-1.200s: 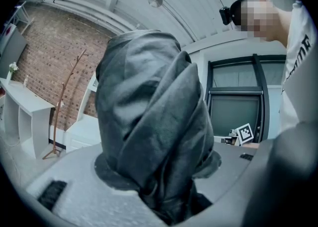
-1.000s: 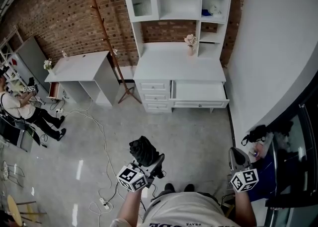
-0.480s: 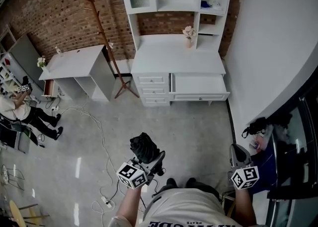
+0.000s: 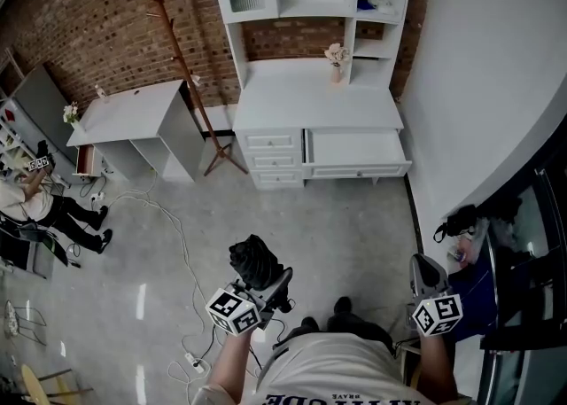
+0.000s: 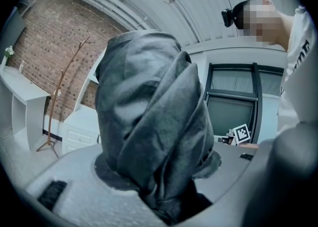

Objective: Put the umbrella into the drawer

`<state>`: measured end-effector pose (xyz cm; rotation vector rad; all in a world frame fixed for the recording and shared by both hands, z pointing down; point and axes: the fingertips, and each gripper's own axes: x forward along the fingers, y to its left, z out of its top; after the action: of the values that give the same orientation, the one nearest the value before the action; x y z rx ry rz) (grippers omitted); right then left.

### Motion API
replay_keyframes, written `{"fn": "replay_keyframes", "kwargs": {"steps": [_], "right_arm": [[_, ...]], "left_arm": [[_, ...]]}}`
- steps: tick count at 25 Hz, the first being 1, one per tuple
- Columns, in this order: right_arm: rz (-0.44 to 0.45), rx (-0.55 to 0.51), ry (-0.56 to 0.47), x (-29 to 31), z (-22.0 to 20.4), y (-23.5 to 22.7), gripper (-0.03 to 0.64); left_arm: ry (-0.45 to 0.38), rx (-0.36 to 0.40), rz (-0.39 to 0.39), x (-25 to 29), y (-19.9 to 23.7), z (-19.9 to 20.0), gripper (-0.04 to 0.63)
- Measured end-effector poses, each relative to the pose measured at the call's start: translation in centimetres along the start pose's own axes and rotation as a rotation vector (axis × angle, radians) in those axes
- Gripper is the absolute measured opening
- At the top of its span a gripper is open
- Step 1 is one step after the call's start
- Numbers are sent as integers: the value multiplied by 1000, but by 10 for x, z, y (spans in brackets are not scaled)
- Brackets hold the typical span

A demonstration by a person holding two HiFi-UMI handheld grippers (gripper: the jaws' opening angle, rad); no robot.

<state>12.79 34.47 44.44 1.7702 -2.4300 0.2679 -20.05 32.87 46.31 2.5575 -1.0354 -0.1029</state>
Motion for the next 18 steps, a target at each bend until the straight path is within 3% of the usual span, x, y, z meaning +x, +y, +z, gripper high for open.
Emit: {"fn": "replay_keyframes", "kwargs": {"steps": [18], "right_arm": [[54, 20, -11, 102, 13, -80, 35]], "left_arm": [[-5, -35, 66, 88, 43, 16, 253]]}}
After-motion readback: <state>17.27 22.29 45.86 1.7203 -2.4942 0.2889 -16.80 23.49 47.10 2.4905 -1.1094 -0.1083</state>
